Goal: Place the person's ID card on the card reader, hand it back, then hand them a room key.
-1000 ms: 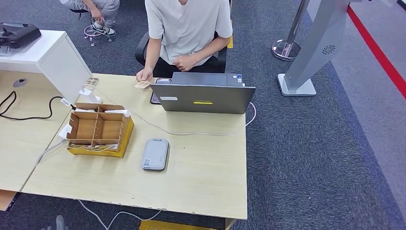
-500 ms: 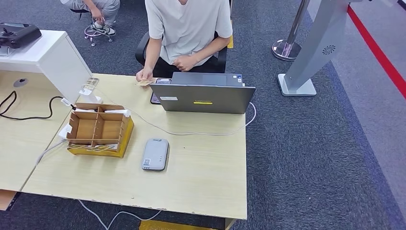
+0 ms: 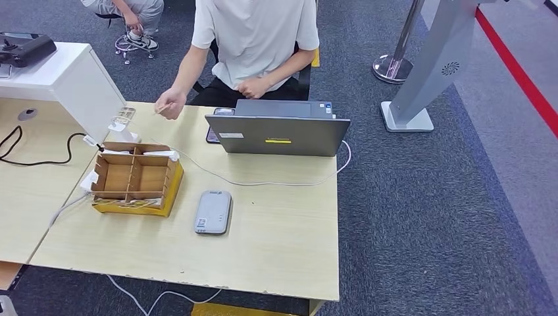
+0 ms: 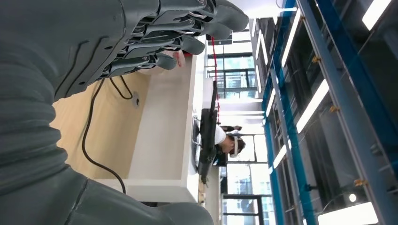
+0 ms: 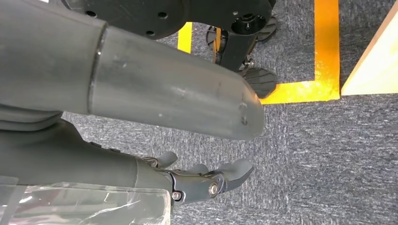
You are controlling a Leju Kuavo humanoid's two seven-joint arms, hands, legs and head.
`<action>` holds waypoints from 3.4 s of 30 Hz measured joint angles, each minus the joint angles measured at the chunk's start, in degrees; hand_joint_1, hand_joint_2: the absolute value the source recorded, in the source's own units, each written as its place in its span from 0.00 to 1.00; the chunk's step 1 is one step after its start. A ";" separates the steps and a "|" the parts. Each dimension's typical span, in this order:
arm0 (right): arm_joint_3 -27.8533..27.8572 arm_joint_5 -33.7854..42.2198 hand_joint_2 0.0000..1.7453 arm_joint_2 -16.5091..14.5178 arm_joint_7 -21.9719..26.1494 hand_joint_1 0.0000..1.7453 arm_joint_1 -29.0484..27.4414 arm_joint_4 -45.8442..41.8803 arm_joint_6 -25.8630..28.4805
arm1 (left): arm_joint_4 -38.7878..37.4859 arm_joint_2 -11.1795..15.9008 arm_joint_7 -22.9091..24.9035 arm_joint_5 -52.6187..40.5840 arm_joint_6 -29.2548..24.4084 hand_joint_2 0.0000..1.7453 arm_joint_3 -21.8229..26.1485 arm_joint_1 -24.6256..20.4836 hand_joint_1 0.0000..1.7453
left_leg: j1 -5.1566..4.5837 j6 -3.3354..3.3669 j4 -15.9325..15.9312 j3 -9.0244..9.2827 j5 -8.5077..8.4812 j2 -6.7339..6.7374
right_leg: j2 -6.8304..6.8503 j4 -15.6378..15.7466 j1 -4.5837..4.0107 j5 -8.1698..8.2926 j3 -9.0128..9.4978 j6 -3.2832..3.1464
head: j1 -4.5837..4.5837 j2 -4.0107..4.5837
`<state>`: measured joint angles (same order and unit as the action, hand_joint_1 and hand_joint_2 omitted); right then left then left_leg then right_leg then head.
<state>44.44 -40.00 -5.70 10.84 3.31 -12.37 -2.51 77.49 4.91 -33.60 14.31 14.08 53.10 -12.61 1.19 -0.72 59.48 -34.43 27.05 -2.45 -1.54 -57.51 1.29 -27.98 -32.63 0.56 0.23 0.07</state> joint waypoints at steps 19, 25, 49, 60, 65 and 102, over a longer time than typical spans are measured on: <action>0.00 -1.20 0.00 0.00 -1.12 0.00 0.32 0.36 -0.27 | -6.27 7.27 10.04 -28.98 -12.23 1.00 -21.58 -12.68 0.00 | 0.00 -0.01 0.02 0.00 -0.01 0.10 | -0.14 -0.01 0.00 0.04 -0.02 -0.02 | 0.07 0.00; 0.16 -1.71 0.00 0.00 -1.67 0.00 0.34 0.39 -0.27 | -8.79 9.93 13.47 -38.16 -16.25 1.00 -28.41 -16.17 0.25 | 0.00 -0.01 0.02 0.00 -0.01 0.10 | -0.14 -0.01 0.00 0.04 -0.01 -0.02 | 0.06 0.00; 1.65 -3.87 0.00 0.00 -3.11 0.00 0.31 0.68 -0.03 | -18.31 19.71 26.09 -74.11 -31.03 1.00 -55.85 -30.39 1.00 | 0.00 -0.01 0.03 0.00 -0.02 0.10 | -0.16 -0.03 0.00 0.06 -0.02 -0.03 | 0.05 0.00; 3.78 -4.81 0.00 0.00 -4.40 0.00 0.24 0.83 0.32 | -12.06 19.97 31.65 -80.71 -33.11 1.00 -63.39 -26.34 1.00 | -0.01 -0.01 0.03 -0.01 0.00 0.11 | -0.19 -0.03 0.01 0.06 0.00 -0.02 | 0.08 0.00; 4.81 -4.80 0.00 0.00 -4.34 0.00 0.20 0.83 0.43 | -3.71 19.24 31.84 -80.71 -33.16 1.00 -64.15 -20.04 1.00 | -0.02 -0.01 0.03 -0.02 0.00 0.10 | -0.18 -0.03 0.01 0.04 -0.02 -0.02 | 0.09 0.00; 8.03 -7.25 0.00 0.00 -4.99 0.00 -0.30 0.83 1.77 | -6.40 6.68 39.05 -86.08 -19.16 1.00 -79.79 -5.41 1.00 | -0.04 0.01 0.04 0.00 0.02 0.12 | -0.17 0.00 0.03 0.05 0.00 0.01 | 0.06 0.00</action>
<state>52.46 -47.24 -5.70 5.85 3.01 -11.54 -0.74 71.09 11.59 5.45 -71.76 -5.08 -26.69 -18.03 1.14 -0.71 59.52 -34.43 27.07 -2.33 -1.72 -57.51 1.32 -27.93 -32.63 0.58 0.29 0.07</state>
